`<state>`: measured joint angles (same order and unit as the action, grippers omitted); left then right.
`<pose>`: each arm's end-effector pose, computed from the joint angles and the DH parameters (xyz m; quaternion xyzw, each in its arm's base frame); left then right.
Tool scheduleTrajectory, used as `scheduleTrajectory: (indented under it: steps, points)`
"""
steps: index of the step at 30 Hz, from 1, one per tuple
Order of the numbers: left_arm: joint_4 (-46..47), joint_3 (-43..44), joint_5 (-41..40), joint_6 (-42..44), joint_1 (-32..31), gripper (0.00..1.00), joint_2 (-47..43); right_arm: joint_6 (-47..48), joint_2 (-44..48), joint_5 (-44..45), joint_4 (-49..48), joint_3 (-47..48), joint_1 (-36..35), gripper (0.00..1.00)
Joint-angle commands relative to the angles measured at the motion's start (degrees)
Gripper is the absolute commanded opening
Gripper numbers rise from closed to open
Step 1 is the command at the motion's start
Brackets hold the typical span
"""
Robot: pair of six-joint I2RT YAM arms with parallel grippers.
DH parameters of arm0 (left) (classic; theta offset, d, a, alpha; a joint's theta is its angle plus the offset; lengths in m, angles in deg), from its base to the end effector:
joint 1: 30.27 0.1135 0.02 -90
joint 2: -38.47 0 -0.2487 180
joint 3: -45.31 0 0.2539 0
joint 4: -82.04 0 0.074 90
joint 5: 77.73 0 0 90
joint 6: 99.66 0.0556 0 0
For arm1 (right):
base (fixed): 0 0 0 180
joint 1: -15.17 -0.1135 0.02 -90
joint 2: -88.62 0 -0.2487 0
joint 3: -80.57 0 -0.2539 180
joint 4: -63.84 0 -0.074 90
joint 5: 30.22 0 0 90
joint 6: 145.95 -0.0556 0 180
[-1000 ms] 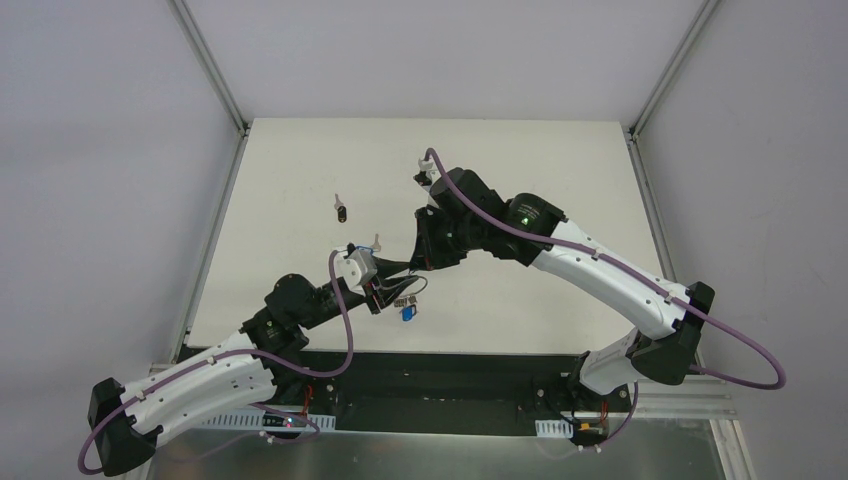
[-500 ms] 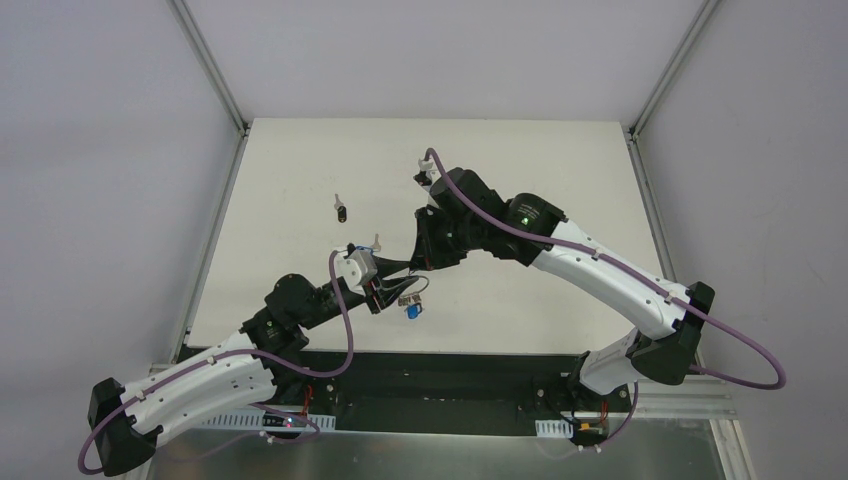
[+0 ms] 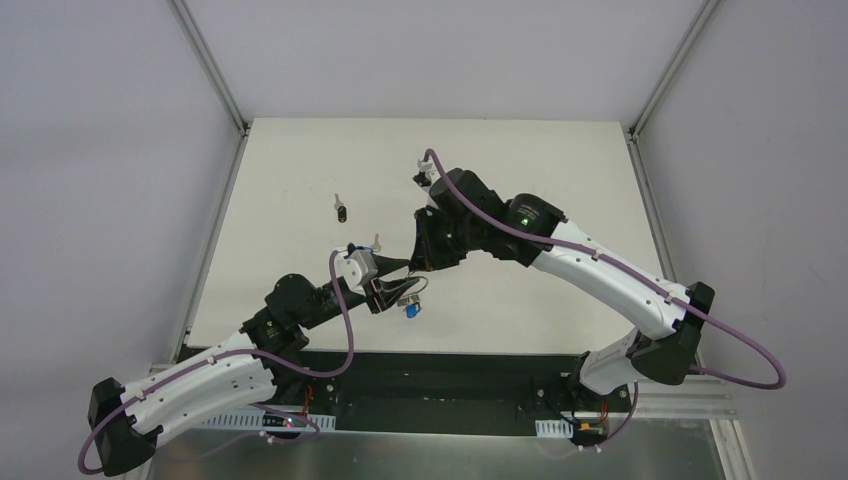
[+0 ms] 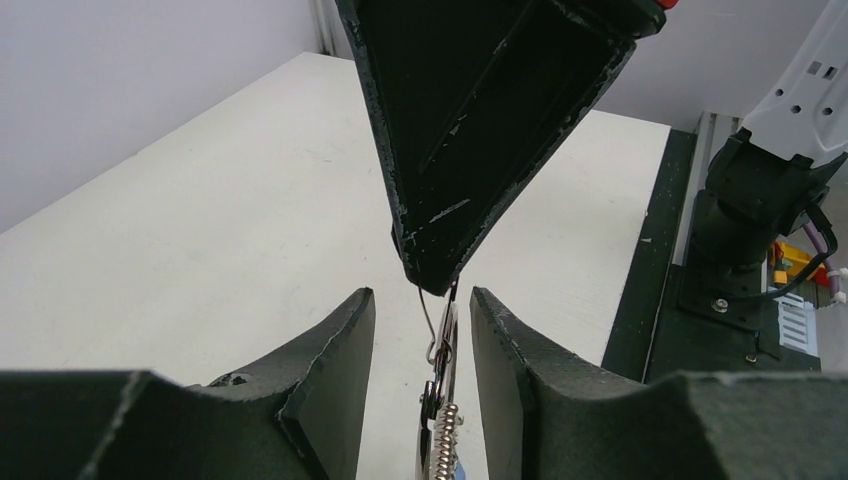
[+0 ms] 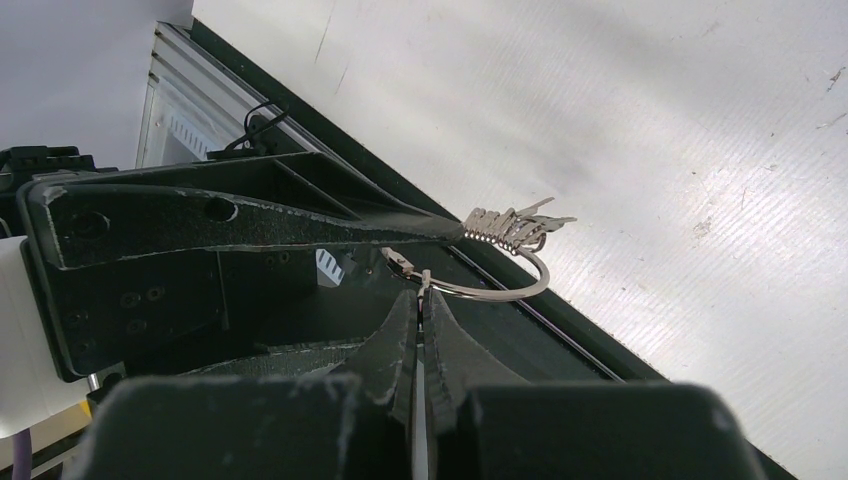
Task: Put the keys on the keyring
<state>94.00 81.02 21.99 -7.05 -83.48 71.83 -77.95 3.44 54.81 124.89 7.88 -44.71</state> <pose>0.1067 -0.1584 0.2925 0.3453 0.5089 -0.3833 0.6891 0.1639 0.2922 0.3757 -0.3103 0.8466 0.3118 0.2997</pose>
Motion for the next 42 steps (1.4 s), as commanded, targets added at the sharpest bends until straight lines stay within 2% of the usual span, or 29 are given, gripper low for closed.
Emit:
scheduleTrajectory:
  steps: [1,15,42]
  points:
    - [1.40,0.55,-1.23,1.24,0.02,0.40,-0.18,-0.08,2.42,-0.67,-0.70,2.71,-0.40,0.00]
    - [1.41,0.37,-3.43,1.98,0.03,0.41,1.22,0.03,3.57,-0.44,-0.79,2.46,-0.60,0.00]
    - [2.16,-0.33,-1.53,1.22,-0.04,0.41,-1.77,0.38,2.39,-0.22,-0.31,3.01,-0.75,0.00]
